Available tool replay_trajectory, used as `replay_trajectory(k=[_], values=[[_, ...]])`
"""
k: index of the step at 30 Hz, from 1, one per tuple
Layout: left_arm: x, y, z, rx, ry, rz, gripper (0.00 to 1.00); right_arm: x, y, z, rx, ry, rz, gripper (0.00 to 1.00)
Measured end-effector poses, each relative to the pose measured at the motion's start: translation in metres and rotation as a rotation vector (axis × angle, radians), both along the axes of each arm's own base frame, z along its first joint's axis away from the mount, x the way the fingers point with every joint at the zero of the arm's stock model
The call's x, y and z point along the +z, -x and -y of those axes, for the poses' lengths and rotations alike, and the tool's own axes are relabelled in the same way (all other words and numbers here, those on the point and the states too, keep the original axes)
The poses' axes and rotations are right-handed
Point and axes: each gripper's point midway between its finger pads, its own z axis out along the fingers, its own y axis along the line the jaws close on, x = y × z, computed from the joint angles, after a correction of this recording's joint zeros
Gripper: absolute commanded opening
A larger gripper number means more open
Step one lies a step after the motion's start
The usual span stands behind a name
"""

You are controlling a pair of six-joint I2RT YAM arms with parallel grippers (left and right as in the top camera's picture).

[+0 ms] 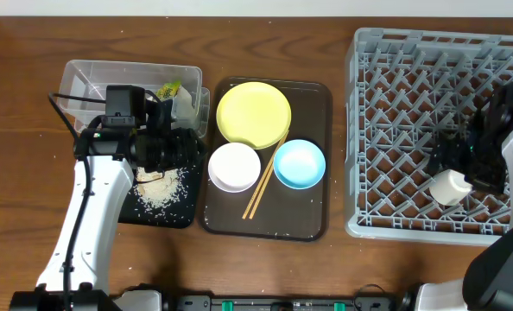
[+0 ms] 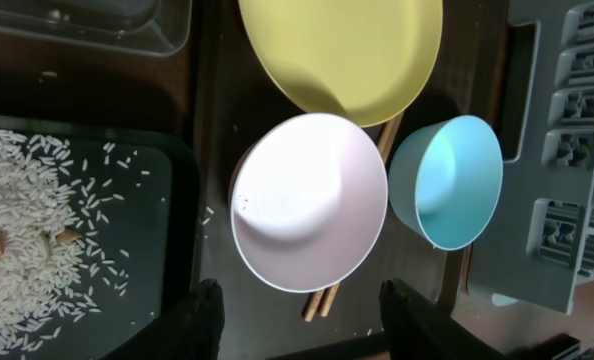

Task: Sort waste into correct bins and load items into the dishwasher rack
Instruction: 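Carry the white cup with the right gripper into the grey rack, then reach the right gripper to the light-blue bowl and grasp its rim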

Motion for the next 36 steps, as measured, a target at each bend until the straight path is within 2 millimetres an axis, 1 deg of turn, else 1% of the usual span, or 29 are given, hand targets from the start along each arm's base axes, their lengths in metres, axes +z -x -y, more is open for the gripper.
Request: replay_trajectory(k=[2, 4, 5, 7, 9, 10, 11, 14, 15, 17, 18, 21, 22, 23, 25, 26, 28, 30, 32, 35, 36], values=[[0.0, 0.0, 0.0, 0.0, 0.0, -0.001, 0.54, 0.005, -0.007, -0.005, 0.006, -0.029, 0.031, 0.99], [0.0, 0.0, 0.0, 0.0, 0.0, -0.002, 0.54, 0.015, -0.021, -0.01, 0.021, -0.058, 0.089, 0.99], [0.0, 0.0, 0.0, 0.0, 0.0, -0.002, 0.54, 0.022, -0.03, -0.013, 0.034, -0.068, 0.127, 0.98], [0.0, 0.0, 0.0, 0.0, 0.0, -0.002, 0.54, 0.04, -0.052, -0.025, 0.096, -0.088, 0.234, 0.95], [0.0, 0.0, 0.0, 0.0, 0.0, -0.002, 0.54, 0.06, -0.075, -0.048, 0.195, -0.11, 0.355, 0.92], [0.0, 0.0, 0.0, 0.0, 0.0, -0.002, 0.54, 0.069, -0.083, -0.06, 0.241, -0.124, 0.402, 0.9], [0.0, 0.0, 0.0, 0.0, 0.0, -0.001, 0.54, 0.08, -0.091, -0.078, 0.309, -0.142, 0.46, 0.89], [0.0, 0.0, 0.0, 0.0, 0.0, -0.002, 0.54, 0.095, -0.101, -0.123, 0.465, -0.184, 0.542, 0.88], [0.0, 0.0, 0.0, 0.001, -0.001, -0.002, 0.54, 0.097, -0.102, -0.142, 0.528, -0.197, 0.559, 0.88], [0.0, 0.0, 0.0, 0.001, -0.003, -0.002, 0.54, 0.097, -0.101, -0.17, 0.619, -0.218, 0.567, 0.88], [0.0, 0.0, 0.0, 0.001, -0.003, -0.002, 0.54, 0.096, -0.099, -0.187, 0.671, -0.225, 0.566, 0.88], [0.0, 0.0, 0.0, 0.001, -0.003, -0.002, 0.54, 0.087, -0.093, -0.219, 0.768, -0.227, 0.54, 0.89], [0.0, 0.0, 0.0, 0.001, -0.003, -0.002, 0.54, 0.081, -0.091, -0.228, 0.795, -0.224, 0.523, 0.89], [0.0, 0.0, -0.001, 0.002, -0.004, -0.002, 0.54, 0.075, -0.089, -0.236, 0.818, -0.225, 0.505, 0.87], [-0.002, 0.001, -0.003, 0.007, -0.018, -0.007, 0.54, 0.056, -0.084, -0.253, 0.869, -0.224, 0.449, 0.83], [-0.003, 0.002, -0.005, 0.011, -0.029, -0.012, 0.54, 0.05, -0.084, -0.257, 0.881, -0.22, 0.431, 0.82], [-0.007, 0.004, -0.01, 0.024, -0.06, -0.027, 0.54, 0.03, -0.081, -0.267, 0.907, -0.213, 0.374, 0.79], [-0.011, 0.007, -0.018, 0.048, -0.102, -0.051, 0.54, 0.011, -0.079, -0.272, 0.911, -0.197, 0.318, 0.75], [-0.016, 0.011, -0.028, 0.094, -0.156, -0.083, 0.54, -0.007, -0.077, -0.274, 0.9, -0.169, 0.263, 0.72], [-0.021, 0.015, -0.042, 0.152, -0.222, -0.116, 0.54, -0.033, -0.075, -0.27, 0.867, -0.125, 0.184, 0.63], [-0.022, 0.015, -0.044, 0.162, -0.234, -0.12, 0.54, -0.039, -0.075, -0.269, 0.856, -0.115, 0.165, 0.58]])
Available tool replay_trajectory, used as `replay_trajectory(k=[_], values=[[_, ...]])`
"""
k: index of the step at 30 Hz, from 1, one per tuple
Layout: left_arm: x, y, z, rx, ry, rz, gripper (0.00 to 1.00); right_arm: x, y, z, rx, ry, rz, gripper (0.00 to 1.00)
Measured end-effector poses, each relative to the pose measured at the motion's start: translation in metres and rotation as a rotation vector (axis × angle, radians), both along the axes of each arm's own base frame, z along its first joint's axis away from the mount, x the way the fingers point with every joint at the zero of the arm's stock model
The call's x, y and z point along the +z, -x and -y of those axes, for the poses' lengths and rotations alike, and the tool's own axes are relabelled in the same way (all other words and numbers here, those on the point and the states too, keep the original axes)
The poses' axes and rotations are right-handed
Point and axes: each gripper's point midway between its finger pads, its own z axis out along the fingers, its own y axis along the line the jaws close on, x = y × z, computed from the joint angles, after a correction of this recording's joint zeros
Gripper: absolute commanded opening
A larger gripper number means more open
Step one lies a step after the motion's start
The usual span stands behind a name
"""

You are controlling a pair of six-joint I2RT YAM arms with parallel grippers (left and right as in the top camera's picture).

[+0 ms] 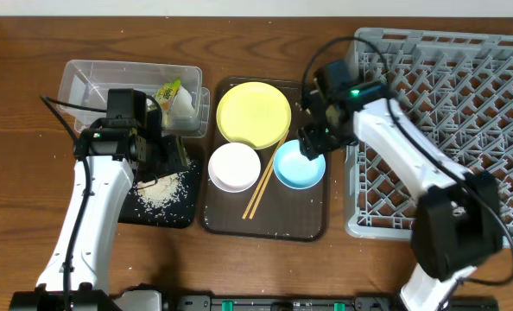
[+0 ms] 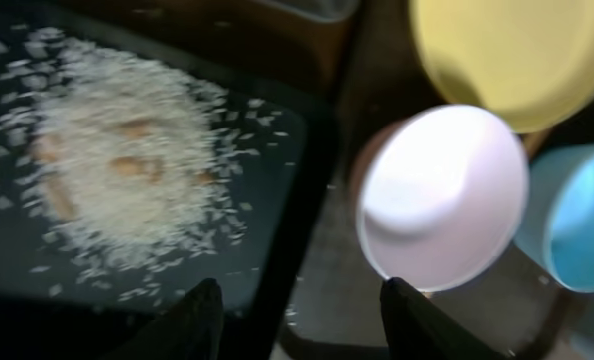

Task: Sort waste into correct bins and load items into the dishwasher rack
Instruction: 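Reach the right gripper to the light-blue bowl and grasp its rim, then lift the light-blue bowl and place it in the rack's back corner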

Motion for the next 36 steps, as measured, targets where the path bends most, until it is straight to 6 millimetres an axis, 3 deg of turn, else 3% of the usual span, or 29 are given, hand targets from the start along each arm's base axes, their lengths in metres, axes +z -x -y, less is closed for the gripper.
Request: replay_trajectory(k=[2, 5, 12, 27, 31, 33, 36], values=[[-0.001, 0.0, -0.004, 0.015, -0.022, -0.002, 0.55, -0.016, 0.001, 0.005, -0.029, 0.035, -0.035, 0.45], [-0.001, 0.0, -0.008, 0.031, -0.039, -0.004, 0.55, -0.031, 0.002, 0.009, -0.046, 0.069, -0.066, 0.38], [-0.002, -0.001, -0.011, 0.042, -0.056, -0.005, 0.55, -0.039, 0.0, 0.013, -0.066, 0.1, -0.072, 0.03], [-0.002, 0.0, -0.012, 0.043, -0.059, -0.008, 0.55, -0.037, 0.001, 0.018, -0.095, 0.111, -0.078, 0.01], [-0.002, 0.0, -0.012, 0.043, -0.059, -0.008, 0.55, -0.014, -0.01, 0.027, -0.124, 0.096, -0.014, 0.01], [-0.002, 0.0, -0.012, 0.043, -0.06, -0.008, 0.55, 0.013, -0.026, 0.033, -0.154, 0.072, 0.082, 0.01], [-0.002, 0.0, -0.012, 0.043, -0.06, -0.008, 0.55, 0.072, -0.061, 0.052, -0.226, 0.053, 0.316, 0.01]])
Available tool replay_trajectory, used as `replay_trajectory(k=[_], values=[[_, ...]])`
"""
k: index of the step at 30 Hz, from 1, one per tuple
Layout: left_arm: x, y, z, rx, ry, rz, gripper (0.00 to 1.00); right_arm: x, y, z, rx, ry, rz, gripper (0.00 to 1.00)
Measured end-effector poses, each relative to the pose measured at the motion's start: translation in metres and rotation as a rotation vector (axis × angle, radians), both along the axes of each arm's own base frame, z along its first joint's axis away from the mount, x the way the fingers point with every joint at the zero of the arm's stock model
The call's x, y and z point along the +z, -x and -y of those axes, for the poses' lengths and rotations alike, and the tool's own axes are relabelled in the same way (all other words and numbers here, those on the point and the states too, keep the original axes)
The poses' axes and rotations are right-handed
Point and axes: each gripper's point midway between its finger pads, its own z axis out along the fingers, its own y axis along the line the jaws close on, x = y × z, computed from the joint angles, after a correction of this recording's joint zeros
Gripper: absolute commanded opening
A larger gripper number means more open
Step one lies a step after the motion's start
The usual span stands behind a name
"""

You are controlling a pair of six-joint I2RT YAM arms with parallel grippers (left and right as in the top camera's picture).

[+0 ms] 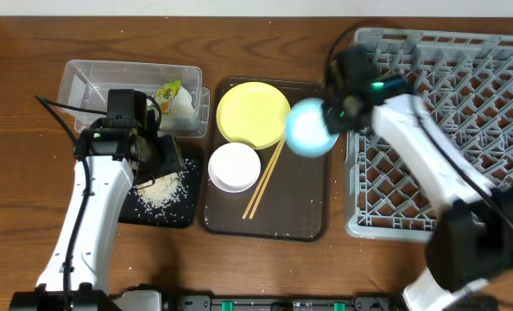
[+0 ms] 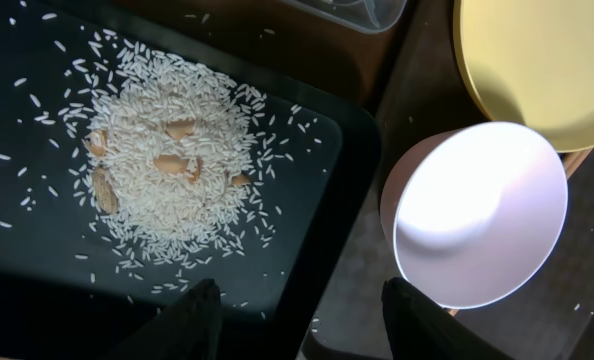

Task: Sort waste into correct bins and load items into the dishwasher rack
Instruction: 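Lift the light-blue bowl and place it in the rack's back corner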

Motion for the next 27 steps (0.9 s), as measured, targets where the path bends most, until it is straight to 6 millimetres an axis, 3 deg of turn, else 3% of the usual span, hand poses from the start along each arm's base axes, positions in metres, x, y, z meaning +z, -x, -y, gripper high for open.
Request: replay_trajectory(k=[4, 6, 8, 11, 20, 24, 27], values=[[0.0, 0.0, 0.0, 0.0, 0.0, 0.0, 0.55, 0.077, -0.028, 0.037, -0.123, 0.043, 0.275, 0.01], [0.0, 0.0, 0.0, 0.0, 0.0, 0.0, 0.55, 0.105, -0.037, 0.062, -0.205, 0.091, 0.38, 0.01], [0.0, 0.0, 0.0, 0.0, 0.0, 0.0, 0.55, 0.117, -0.042, 0.082, -0.272, 0.141, 0.433, 0.01], [0.0, 0.0, 0.0, 0.0, 0.0, 0.0, 0.56, 0.127, -0.051, 0.114, -0.383, 0.227, 0.495, 0.01], [0.0, 0.0, 0.0, 0.0, 0.0, 0.0, 0.56, 0.165, -0.064, 0.176, -0.596, 0.411, 0.668, 0.01], [0.0, 0.0, 0.0, 0.0, 0.0, 0.0, 0.56, 0.162, -0.072, 0.196, -0.657, 0.531, 0.682, 0.01], [0.0, 0.0, 0.0, 0.0, 0.0, 0.0, 0.56, 0.144, -0.08, 0.205, -0.683, 0.602, 0.655, 0.01]])
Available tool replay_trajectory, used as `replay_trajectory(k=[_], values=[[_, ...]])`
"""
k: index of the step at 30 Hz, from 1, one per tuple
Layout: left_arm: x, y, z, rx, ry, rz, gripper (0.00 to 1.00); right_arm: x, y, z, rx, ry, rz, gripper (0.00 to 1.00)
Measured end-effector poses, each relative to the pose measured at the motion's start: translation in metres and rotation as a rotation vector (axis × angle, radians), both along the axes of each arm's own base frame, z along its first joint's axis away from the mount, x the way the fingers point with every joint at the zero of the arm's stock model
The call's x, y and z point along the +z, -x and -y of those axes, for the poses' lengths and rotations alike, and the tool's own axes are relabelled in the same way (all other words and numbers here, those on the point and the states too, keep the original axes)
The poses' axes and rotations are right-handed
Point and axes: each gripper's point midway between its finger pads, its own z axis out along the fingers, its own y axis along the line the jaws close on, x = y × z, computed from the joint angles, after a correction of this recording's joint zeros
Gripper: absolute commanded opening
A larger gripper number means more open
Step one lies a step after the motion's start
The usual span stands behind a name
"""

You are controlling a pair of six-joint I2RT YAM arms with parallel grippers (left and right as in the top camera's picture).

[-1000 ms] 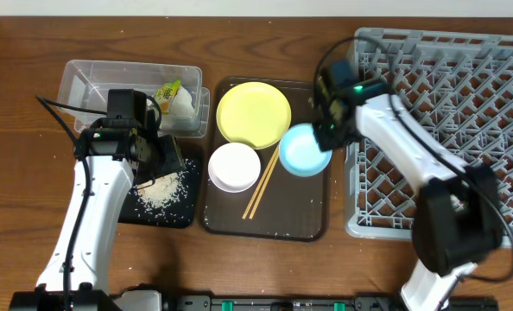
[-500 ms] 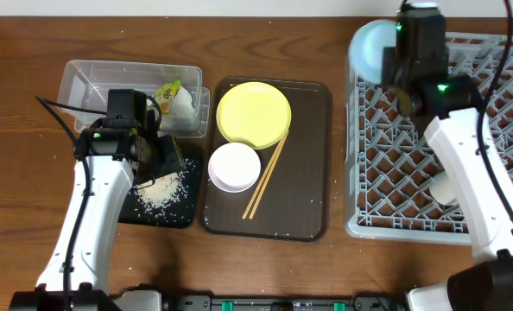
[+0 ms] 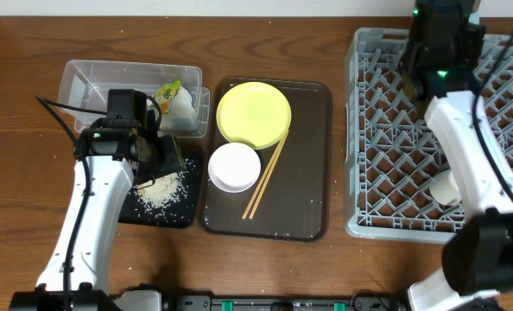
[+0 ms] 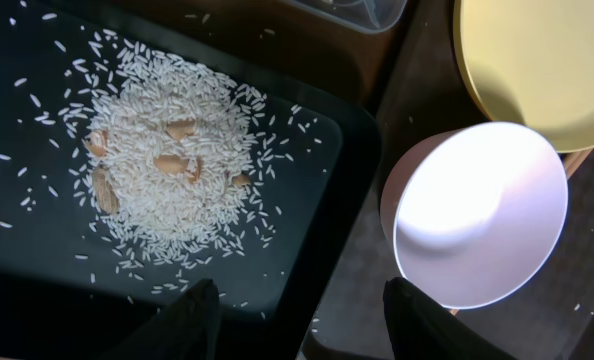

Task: Sort waste into correct bins and load items into the dishwasher rack
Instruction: 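Lift the light-blue bowl and place it in the rack's back corner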

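My left gripper [image 4: 302, 300] hangs open over the edge between the black tray of rice [image 4: 162, 165] and the brown tray, nothing between its fingers. The white bowl [image 4: 477, 215] and yellow plate [image 4: 547, 60] lie to its right. From overhead, the yellow plate [image 3: 253, 113], white bowl [image 3: 234, 167] and chopsticks [image 3: 267, 177] rest on the brown tray [image 3: 308, 199]. My right arm [image 3: 442, 52] reaches over the far edge of the grey rack [image 3: 395, 130]; its fingers are hidden. The blue bowl is out of sight. A white cup [image 3: 447, 187] sits in the rack's front right.
A clear bin [image 3: 92, 82] with wrappers [image 3: 174, 97] stands behind the black tray [image 3: 157, 207]. Loose rice grains dot the brown tray. The rack fills the table's right side.
My right arm has gone from the brown tray's right edge, blue bowl in its grip, to the rack's far side; the bowl no longer shows. The left arm has stayed put.
First my right gripper was at the white cup in the rack and the blue bowl sat on the tray. Then it was at the blue bowl, then held it aloft. Meanwhile my left gripper shifted from over the bowls to the rice tray's edge.
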Motion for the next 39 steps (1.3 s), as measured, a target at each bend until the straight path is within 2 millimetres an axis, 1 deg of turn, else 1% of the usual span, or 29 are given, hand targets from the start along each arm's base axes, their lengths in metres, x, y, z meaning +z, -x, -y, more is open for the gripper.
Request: replay_trajectory(k=[4, 11, 17, 21, 24, 26, 31, 34, 36, 38, 39], values=[[0.0, 0.0, 0.0, 0.0, 0.001, -0.002, 0.56, -0.027, -0.011, 0.003, -0.027, 0.032, -0.048, 0.01], [-0.001, 0.002, 0.0, 0.0, 0.0, -0.009, 0.56, -0.061, -0.032, 0.002, -0.034, 0.049, -0.065, 0.01], [-0.001, 0.005, 0.0, 0.0, 0.001, -0.023, 0.57, -0.084, -0.04, -0.001, -0.031, 0.064, -0.102, 0.01], [-0.001, 0.005, 0.0, 0.002, 0.001, -0.023, 0.57, -0.105, -0.043, -0.009, -0.016, 0.074, -0.147, 0.01], [-0.001, 0.006, 0.0, 0.003, 0.002, -0.025, 0.57, -0.116, -0.04, -0.013, -0.024, 0.095, -0.192, 0.01], [-0.001, 0.006, 0.0, 0.002, 0.001, -0.024, 0.61, -0.118, -0.038, -0.015, -0.028, 0.099, -0.202, 0.01], [-0.001, 0.006, 0.0, 0.004, 0.002, -0.025, 0.61, -0.121, -0.031, -0.024, -0.03, 0.115, -0.233, 0.01], [-0.002, 0.006, 0.0, 0.004, 0.002, -0.025, 0.61, -0.124, -0.026, -0.037, -0.018, 0.136, -0.266, 0.01], [-0.001, 0.006, 0.0, 0.004, 0.002, -0.025, 0.61, -0.127, -0.023, -0.049, 0.003, 0.145, -0.293, 0.02], [-0.002, 0.006, 0.0, 0.004, 0.002, -0.025, 0.61, -0.132, -0.02, -0.06, 0.026, 0.143, -0.316, 0.04], [-0.002, 0.006, 0.0, 0.004, 0.002, -0.025, 0.61, -0.135, -0.017, -0.066, 0.037, 0.139, -0.331, 0.08]])
